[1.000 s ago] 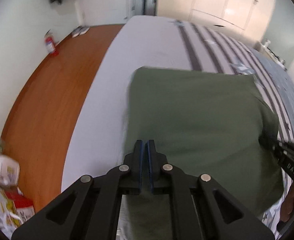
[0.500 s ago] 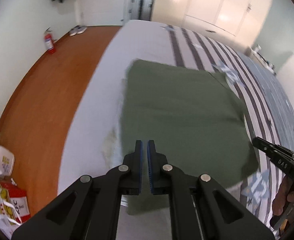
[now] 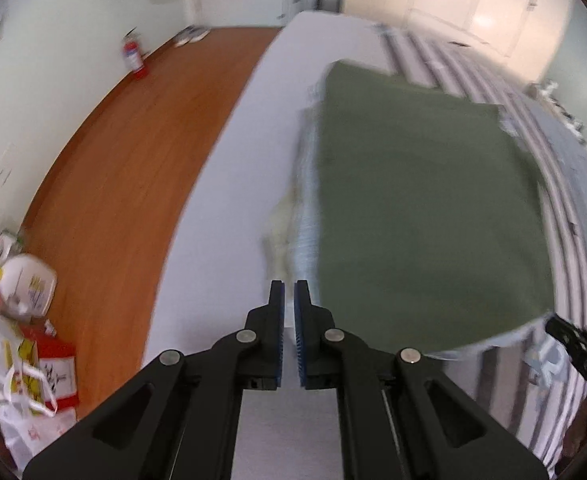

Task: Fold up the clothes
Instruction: 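Press and smooth the polo on the stack with both closed grippers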

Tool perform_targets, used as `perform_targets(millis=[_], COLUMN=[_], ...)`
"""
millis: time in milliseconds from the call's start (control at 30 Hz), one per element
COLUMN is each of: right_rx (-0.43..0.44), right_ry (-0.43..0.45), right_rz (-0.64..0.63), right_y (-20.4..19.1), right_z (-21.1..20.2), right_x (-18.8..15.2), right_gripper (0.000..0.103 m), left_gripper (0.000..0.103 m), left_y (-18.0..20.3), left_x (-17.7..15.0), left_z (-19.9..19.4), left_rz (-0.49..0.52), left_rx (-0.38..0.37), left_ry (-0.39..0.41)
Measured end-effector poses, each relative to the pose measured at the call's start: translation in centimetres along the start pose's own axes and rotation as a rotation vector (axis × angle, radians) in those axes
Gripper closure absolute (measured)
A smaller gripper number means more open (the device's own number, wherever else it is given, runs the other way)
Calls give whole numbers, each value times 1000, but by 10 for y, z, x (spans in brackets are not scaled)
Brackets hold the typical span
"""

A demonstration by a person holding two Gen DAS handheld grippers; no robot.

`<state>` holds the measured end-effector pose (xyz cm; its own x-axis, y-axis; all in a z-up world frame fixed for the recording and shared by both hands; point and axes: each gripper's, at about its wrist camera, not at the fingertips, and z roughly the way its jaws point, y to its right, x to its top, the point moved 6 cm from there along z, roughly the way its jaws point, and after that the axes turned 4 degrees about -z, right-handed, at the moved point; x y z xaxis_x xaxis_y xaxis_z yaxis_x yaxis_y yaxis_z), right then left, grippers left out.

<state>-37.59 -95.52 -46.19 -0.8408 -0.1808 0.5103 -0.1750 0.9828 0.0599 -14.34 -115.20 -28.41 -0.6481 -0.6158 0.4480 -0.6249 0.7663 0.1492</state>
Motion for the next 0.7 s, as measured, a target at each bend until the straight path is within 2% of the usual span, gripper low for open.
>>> perform_targets(millis=[133, 233, 300, 367, 433, 533, 700], right_rx=[21, -20, -77, -96, -102, -80, -81], right_ry=[70, 27, -55, -65, -20, 70, 193], right_rz=[-23, -54, -62, -40, -41, -42, -77], right_y=[-14, -18, -10, -4, -3, -12, -32], right_z=[-3, 18, 39, 38, 22, 2, 8], right_x=[24, 29, 19, 14, 21, 51, 126], right_gripper=[101, 101, 101, 103, 103, 102, 102], left_gripper=[98, 98, 98, 98, 98, 98, 98], left_y=[27, 25, 15, 4, 1, 13, 44], left_x=[1, 0, -4, -5, 6, 32, 81], left_z=[-5, 18, 30, 34, 20, 2, 7], left_rz=[40, 40, 28, 5, -5, 4, 37], left_rx=[-52, -11, 30, 57, 53, 13, -38], left_ry=[12, -27, -57, -77, -37, 26, 94])
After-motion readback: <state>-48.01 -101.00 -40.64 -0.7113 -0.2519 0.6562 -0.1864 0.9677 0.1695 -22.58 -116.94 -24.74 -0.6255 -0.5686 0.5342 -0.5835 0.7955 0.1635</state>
